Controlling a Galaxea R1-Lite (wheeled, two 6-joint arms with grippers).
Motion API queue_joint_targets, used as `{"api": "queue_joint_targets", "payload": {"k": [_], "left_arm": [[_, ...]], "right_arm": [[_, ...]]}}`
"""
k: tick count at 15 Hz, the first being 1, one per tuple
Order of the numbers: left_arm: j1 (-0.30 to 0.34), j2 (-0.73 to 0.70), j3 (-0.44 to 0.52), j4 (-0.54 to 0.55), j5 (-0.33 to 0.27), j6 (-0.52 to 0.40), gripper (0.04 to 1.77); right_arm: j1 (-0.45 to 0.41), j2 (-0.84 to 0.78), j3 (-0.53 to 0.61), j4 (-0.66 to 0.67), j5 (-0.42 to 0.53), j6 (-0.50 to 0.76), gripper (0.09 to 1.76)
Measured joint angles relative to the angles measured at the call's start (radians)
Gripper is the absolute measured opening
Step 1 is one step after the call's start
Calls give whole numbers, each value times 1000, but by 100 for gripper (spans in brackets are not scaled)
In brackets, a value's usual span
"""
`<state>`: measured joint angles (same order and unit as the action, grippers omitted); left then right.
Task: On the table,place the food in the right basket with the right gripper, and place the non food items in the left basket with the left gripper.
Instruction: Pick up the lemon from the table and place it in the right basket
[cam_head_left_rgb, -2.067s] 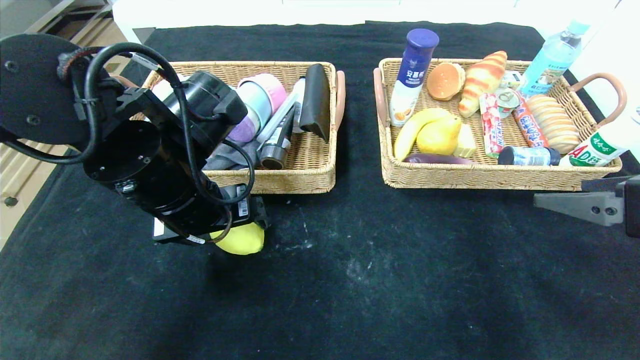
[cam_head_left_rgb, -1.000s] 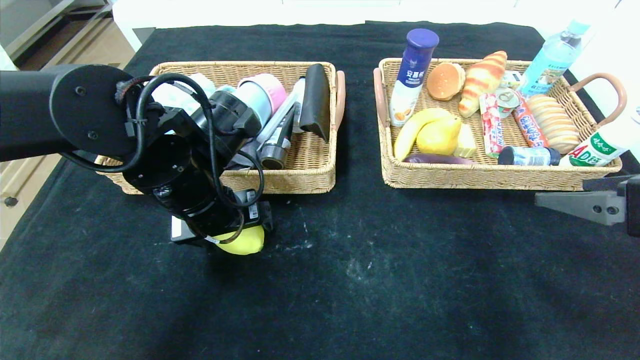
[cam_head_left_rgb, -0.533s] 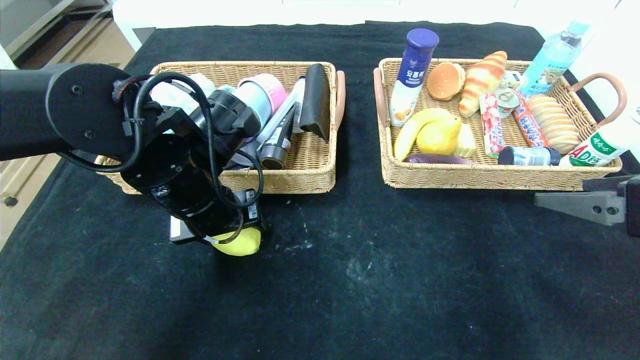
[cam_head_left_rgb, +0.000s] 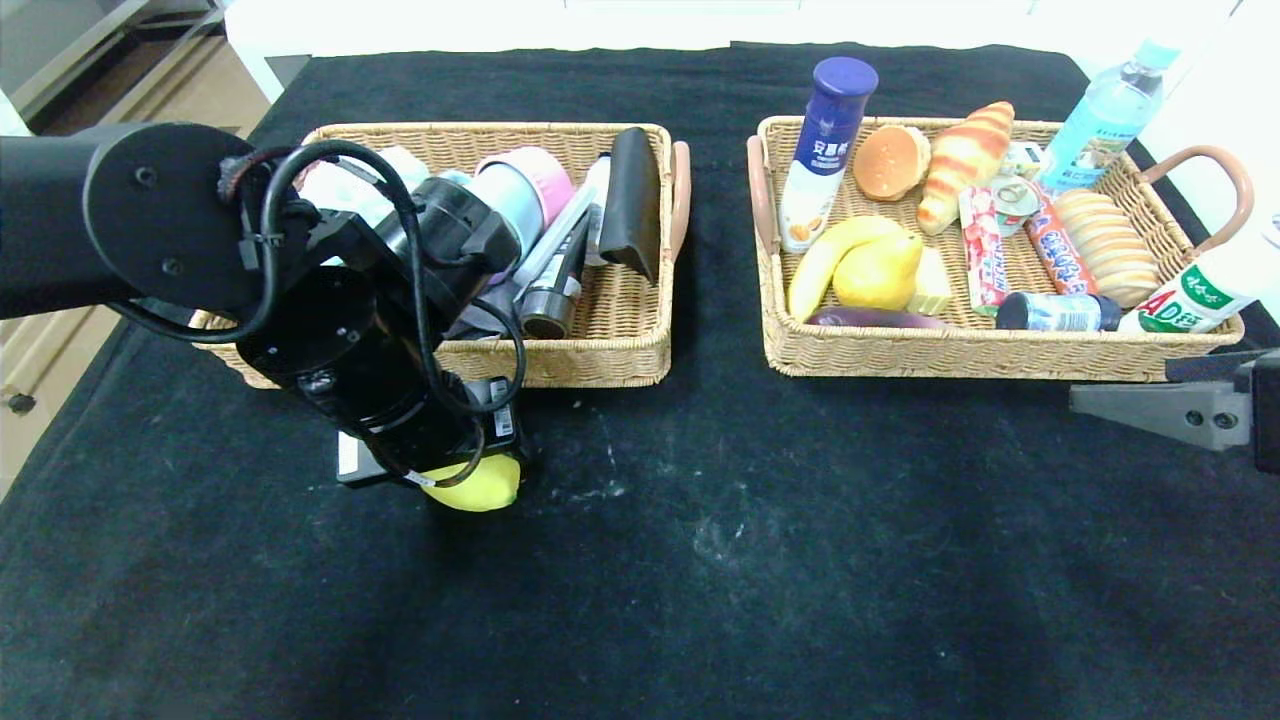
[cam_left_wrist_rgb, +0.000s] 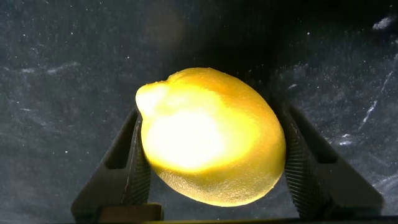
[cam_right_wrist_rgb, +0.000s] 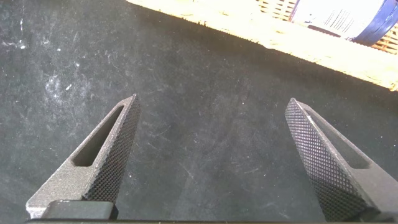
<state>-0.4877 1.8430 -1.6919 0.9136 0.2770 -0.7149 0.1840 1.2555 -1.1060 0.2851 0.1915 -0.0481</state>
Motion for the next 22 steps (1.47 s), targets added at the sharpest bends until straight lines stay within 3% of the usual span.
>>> {"api": "queue_joint_targets", "payload": {"k": [5,11,18,22], "left_arm": [[-22,-22,-6,2,3,0,121],[-163,-70,-52,-58,12,1,121],[-284,-8,-208,-113,13,63,120],[-316,34,-265,-310,10,210,120]], "right_arm": [[0,-1,0,0,0,0,171],[0,-2,0,0,0,0,171],[0,-10,0,0,0,0,171],[0,-11,0,0,0,1,171]]}}
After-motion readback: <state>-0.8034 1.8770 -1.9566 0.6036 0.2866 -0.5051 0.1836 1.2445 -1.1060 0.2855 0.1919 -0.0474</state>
